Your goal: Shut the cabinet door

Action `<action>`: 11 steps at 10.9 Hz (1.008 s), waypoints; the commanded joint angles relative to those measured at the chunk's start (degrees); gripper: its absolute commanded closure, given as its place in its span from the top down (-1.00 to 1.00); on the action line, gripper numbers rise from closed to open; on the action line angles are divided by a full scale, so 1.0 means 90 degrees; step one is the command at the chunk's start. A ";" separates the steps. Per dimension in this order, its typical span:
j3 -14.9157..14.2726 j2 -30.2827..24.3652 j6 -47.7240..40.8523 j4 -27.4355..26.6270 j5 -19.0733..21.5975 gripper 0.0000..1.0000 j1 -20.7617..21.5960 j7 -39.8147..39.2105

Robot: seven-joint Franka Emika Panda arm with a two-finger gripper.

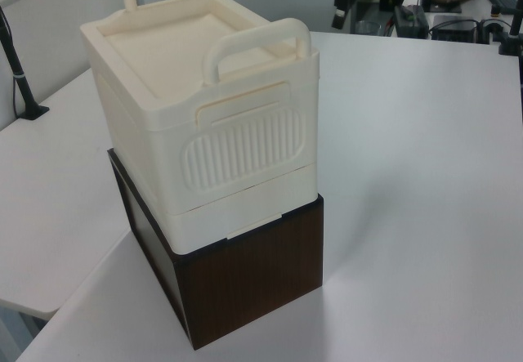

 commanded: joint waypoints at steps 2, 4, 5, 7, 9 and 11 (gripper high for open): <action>-0.0070 -0.0114 -0.0827 -0.0405 -0.1312 -1.00 -0.0206 0.0065; -0.0225 -0.0153 -0.0937 -0.0629 -0.1557 -1.00 -0.0109 0.0406; -0.0226 -0.0153 -0.0947 -0.0688 -0.1723 -1.00 -0.0031 0.0417; -0.0246 -0.0202 -0.0976 -0.0670 -0.1647 -0.22 -0.0049 0.0495; -0.0236 -0.0192 -0.1083 -0.0689 -0.1637 0.56 -0.0030 0.0486; -0.0236 -0.0192 -0.1171 -0.0689 -0.1637 1.00 -0.0059 0.0486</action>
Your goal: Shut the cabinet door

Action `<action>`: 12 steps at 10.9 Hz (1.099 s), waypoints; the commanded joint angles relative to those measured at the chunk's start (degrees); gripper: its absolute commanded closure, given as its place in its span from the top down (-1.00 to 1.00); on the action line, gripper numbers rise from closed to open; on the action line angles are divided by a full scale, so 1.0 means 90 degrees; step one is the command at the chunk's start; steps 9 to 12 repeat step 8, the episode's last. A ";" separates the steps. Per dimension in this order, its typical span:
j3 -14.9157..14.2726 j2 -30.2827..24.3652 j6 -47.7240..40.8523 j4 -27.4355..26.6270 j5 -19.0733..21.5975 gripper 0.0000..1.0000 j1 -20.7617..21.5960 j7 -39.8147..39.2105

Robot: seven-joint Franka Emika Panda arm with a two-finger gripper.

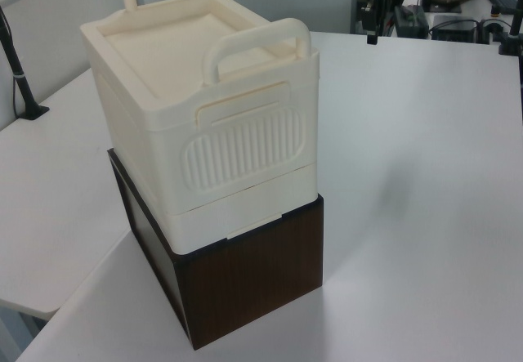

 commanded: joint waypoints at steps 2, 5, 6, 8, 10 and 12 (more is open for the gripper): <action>-0.0123 -0.0201 -0.0281 -0.0185 0.0187 1.00 0.0077 0.0108; -0.0142 -0.0387 -0.0281 -0.0195 0.0590 1.00 -0.0079 0.0089; -0.0142 -0.0426 -0.0291 -0.0176 0.0590 1.00 -0.0138 0.0089; -0.0142 -0.0436 -0.0291 -0.0166 0.0590 1.00 -0.0139 0.0089; -0.0142 -0.0436 -0.0291 -0.0166 0.0590 1.00 -0.0139 0.0089; -0.0142 -0.0436 -0.0291 -0.0166 0.0590 1.00 -0.0139 0.0089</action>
